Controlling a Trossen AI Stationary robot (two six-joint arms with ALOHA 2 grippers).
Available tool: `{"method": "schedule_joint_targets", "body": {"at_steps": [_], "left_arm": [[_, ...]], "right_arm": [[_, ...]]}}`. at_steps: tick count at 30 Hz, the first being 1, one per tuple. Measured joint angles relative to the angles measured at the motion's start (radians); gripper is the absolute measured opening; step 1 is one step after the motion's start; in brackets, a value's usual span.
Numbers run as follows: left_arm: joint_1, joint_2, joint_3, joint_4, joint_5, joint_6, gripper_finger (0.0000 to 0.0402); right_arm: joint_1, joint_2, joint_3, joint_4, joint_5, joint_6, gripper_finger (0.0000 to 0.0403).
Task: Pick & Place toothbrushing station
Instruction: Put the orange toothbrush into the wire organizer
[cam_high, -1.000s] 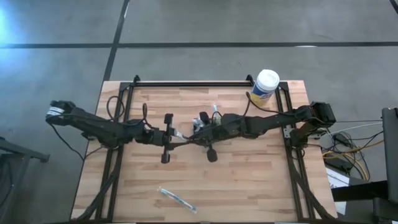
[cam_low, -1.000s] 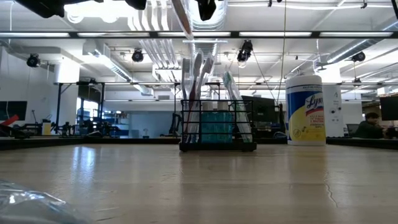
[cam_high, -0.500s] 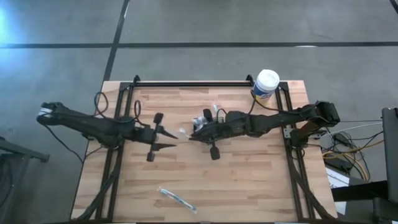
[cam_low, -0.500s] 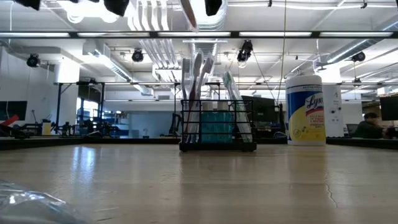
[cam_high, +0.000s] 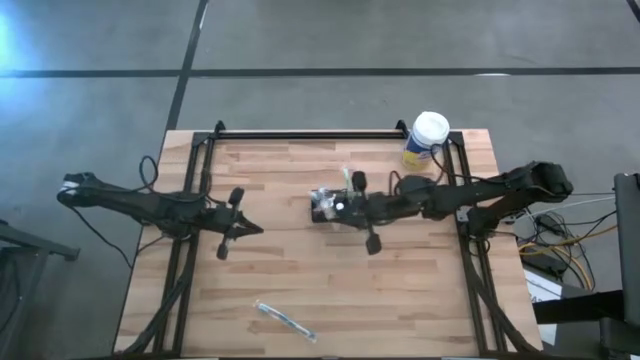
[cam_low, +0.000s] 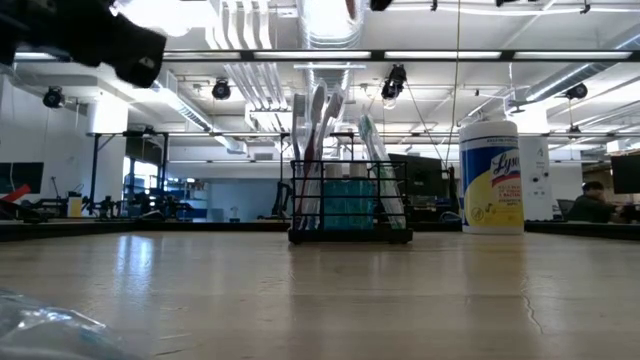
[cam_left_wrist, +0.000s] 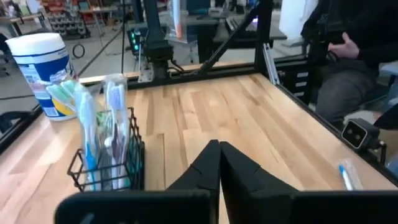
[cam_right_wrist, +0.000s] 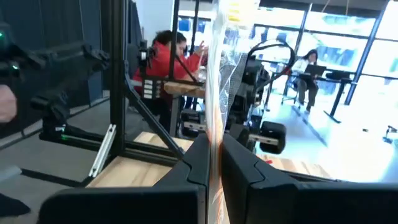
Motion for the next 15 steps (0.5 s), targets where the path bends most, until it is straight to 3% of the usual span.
{"method": "schedule_joint_targets", "body": {"at_steps": [4, 15], "left_arm": [[0.000, -0.098, -0.096, 0.050, -0.003, -0.015, 0.0007], [0.000, -0.248, -0.227, 0.099, -0.006, -0.022, 0.0025]], "right_arm": [[0.000, -0.072, -0.108, 0.068, 0.012, -0.022, 0.0013], [-0.039, -0.174, -0.475, 0.446, 0.250, -0.019, 0.0013]]}}
